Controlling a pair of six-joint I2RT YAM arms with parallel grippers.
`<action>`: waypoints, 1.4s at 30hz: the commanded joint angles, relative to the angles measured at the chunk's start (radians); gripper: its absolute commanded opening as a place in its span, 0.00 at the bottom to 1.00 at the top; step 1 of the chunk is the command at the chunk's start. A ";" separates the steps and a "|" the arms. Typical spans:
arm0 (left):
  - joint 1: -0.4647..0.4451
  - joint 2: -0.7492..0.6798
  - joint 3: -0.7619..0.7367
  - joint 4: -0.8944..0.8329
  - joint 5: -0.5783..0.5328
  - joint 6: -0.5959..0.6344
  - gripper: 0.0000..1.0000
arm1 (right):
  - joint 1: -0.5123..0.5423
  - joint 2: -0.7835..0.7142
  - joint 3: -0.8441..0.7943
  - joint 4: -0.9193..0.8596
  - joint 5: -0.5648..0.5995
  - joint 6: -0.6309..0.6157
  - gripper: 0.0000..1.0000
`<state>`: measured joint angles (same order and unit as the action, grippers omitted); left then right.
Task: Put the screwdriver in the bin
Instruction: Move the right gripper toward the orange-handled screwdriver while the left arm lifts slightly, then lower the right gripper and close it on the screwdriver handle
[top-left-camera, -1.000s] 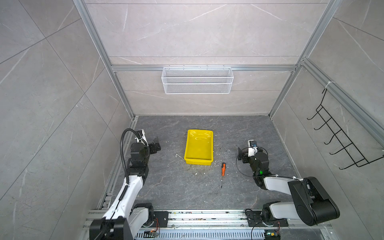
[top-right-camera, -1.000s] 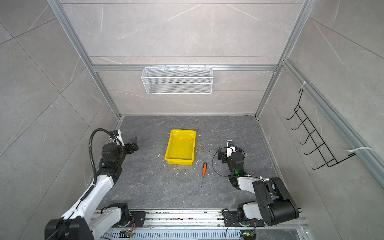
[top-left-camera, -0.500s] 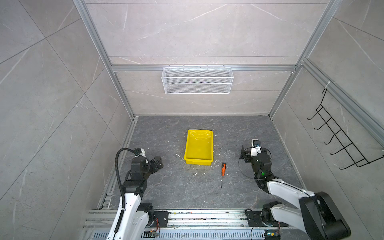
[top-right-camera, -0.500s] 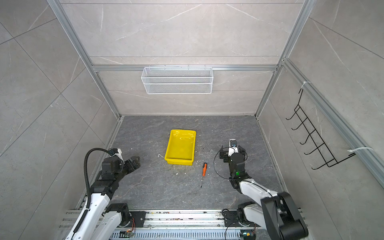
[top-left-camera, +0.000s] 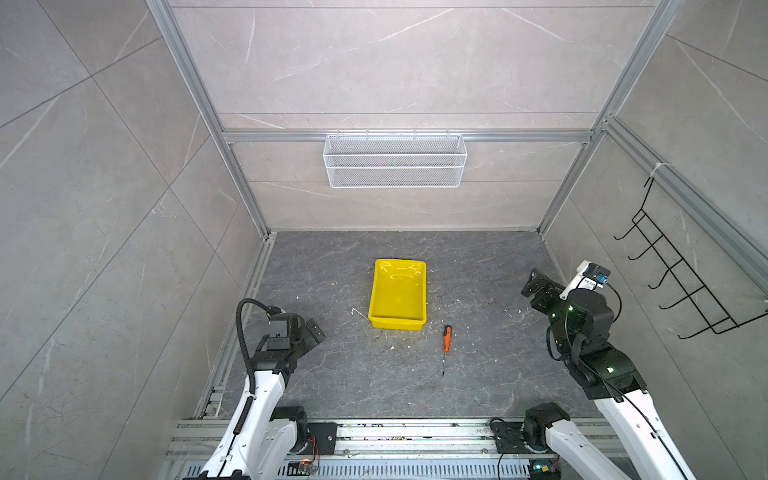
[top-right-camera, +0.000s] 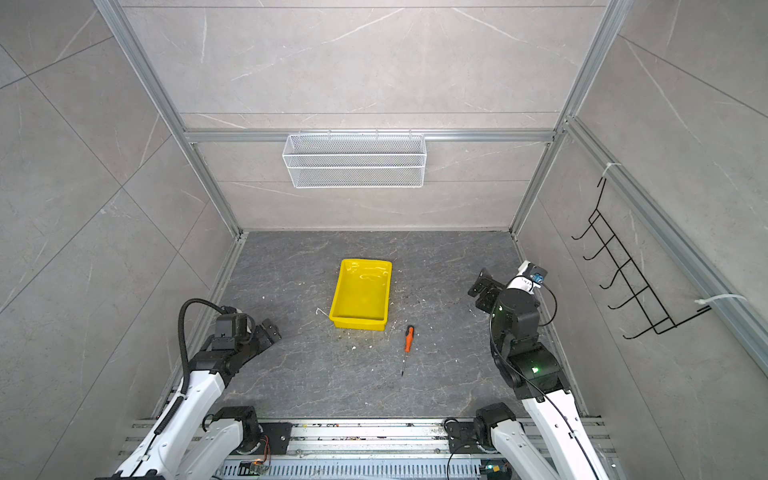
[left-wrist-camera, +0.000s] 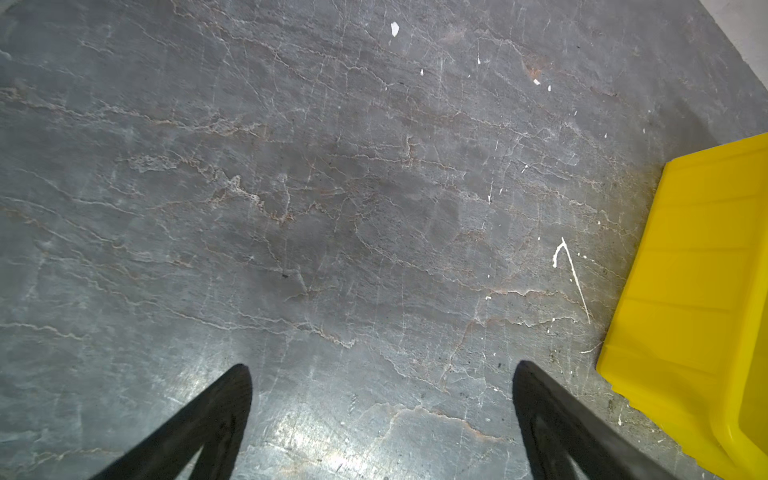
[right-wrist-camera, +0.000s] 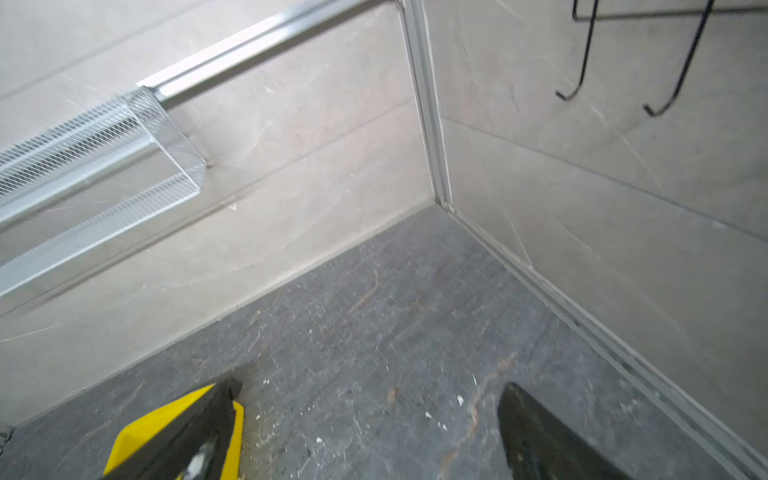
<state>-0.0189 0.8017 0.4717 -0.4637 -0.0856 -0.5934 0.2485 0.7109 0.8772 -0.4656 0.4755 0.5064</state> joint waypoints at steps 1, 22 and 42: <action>0.000 -0.092 0.003 -0.032 -0.046 -0.039 1.00 | 0.003 0.063 -0.031 -0.220 -0.144 0.102 0.95; 0.000 -0.332 -0.124 0.003 -0.021 -0.086 1.00 | 0.425 0.585 -0.182 0.106 -0.306 0.373 0.58; 0.000 -0.347 -0.137 0.031 -0.009 -0.066 1.00 | 0.480 0.882 -0.086 0.180 -0.249 0.413 0.33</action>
<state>-0.0189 0.4732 0.3248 -0.4660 -0.1024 -0.6598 0.7097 1.5734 0.7837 -0.2718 0.1677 0.9031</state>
